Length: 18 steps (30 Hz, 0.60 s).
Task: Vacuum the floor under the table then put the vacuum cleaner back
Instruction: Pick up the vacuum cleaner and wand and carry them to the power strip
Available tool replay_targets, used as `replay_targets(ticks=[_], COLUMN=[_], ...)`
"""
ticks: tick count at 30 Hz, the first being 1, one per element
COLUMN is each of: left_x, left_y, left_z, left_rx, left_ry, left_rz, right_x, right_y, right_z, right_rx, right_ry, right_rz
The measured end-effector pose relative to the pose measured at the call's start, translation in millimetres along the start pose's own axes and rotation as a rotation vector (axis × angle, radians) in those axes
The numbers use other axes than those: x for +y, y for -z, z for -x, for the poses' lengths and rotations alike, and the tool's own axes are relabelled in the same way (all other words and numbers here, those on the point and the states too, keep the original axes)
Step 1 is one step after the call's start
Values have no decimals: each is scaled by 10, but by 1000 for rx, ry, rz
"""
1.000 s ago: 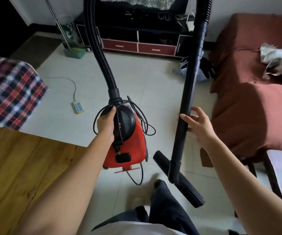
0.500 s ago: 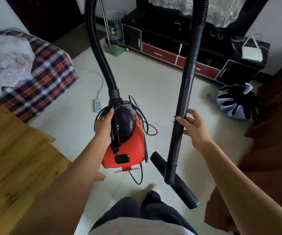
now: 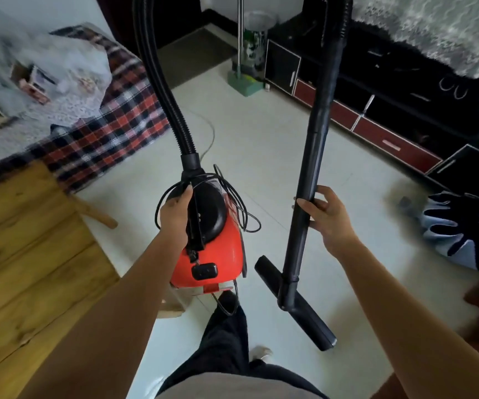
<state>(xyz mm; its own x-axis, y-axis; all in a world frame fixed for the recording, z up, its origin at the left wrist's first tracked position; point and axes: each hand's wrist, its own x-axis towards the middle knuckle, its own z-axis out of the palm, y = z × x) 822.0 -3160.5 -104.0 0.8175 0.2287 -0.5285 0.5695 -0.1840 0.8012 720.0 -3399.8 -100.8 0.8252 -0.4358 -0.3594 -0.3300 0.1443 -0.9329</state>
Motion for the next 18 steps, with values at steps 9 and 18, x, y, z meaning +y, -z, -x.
replay_targets(ticks=[9,18], left_x=[473,761], left_y=[87,100], left_z=[-859,-1500], left_rx=[41,56], left_ry=[89,45], left_rz=[20,15], right_x=[-327,-468], right_y=[-674,-1104], right_z=[-950,-1632], right_rx=[-38,-109], right_ry=[-4,-32], right_rz=[16,8])
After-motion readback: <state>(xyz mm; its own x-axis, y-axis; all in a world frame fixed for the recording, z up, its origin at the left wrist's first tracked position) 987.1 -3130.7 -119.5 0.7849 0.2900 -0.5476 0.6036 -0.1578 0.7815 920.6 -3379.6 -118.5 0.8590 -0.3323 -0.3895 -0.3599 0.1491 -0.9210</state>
